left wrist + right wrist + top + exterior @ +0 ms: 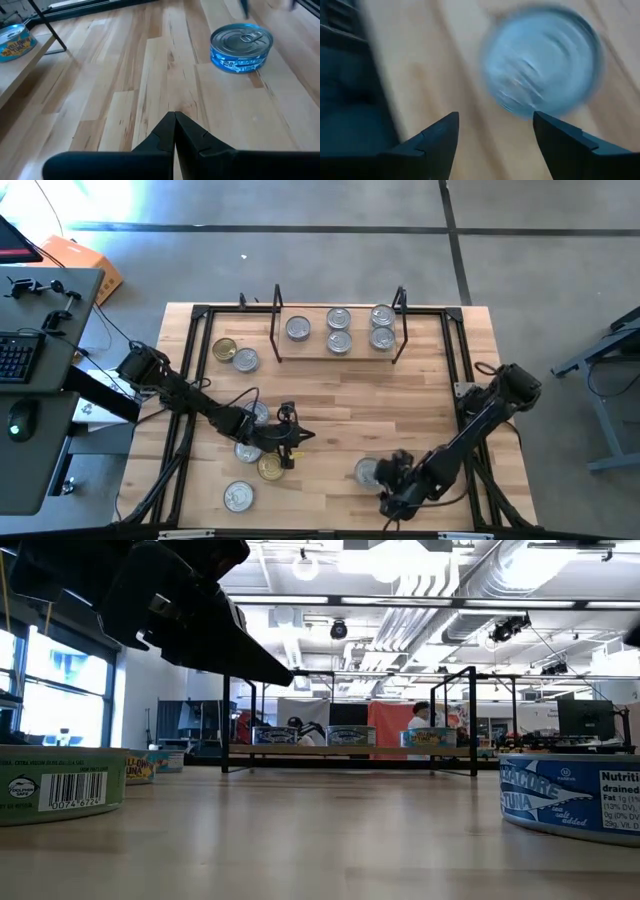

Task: Stack canned seafood by type on shelf
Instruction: Put the blue tuna can on the shelf

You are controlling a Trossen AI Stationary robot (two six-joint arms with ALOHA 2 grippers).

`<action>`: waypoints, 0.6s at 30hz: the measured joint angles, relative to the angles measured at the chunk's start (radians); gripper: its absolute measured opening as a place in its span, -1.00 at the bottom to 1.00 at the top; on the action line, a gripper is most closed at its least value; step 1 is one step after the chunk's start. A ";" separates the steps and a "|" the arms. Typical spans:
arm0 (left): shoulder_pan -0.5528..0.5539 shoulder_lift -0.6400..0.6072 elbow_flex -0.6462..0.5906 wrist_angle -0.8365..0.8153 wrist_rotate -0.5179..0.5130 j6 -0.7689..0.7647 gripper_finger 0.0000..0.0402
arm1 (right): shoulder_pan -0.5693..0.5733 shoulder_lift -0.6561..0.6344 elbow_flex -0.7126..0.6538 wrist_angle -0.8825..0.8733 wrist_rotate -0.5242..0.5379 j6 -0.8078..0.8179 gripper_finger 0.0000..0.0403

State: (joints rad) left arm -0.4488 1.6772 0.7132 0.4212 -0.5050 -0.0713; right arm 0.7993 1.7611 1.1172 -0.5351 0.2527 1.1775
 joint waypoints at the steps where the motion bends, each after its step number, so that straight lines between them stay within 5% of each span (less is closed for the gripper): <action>1: 0.000 0.000 0.000 0.003 0.000 -0.002 -1.00 | 0.003 0.011 0.000 -0.039 0.011 0.013 0.23; 11: -0.006 0.000 0.001 0.097 0.049 0.033 -1.00 | -0.158 0.103 0.000 -0.079 0.536 -0.050 0.23; 18: 0.055 0.000 0.002 0.089 0.101 -0.005 -1.00 | -0.184 0.107 -0.001 -0.088 0.422 -0.221 0.23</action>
State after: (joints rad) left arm -0.3935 1.6772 0.7148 0.5099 -0.4036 -0.0760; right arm 0.6155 1.8682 1.1161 -0.6228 0.6750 0.9561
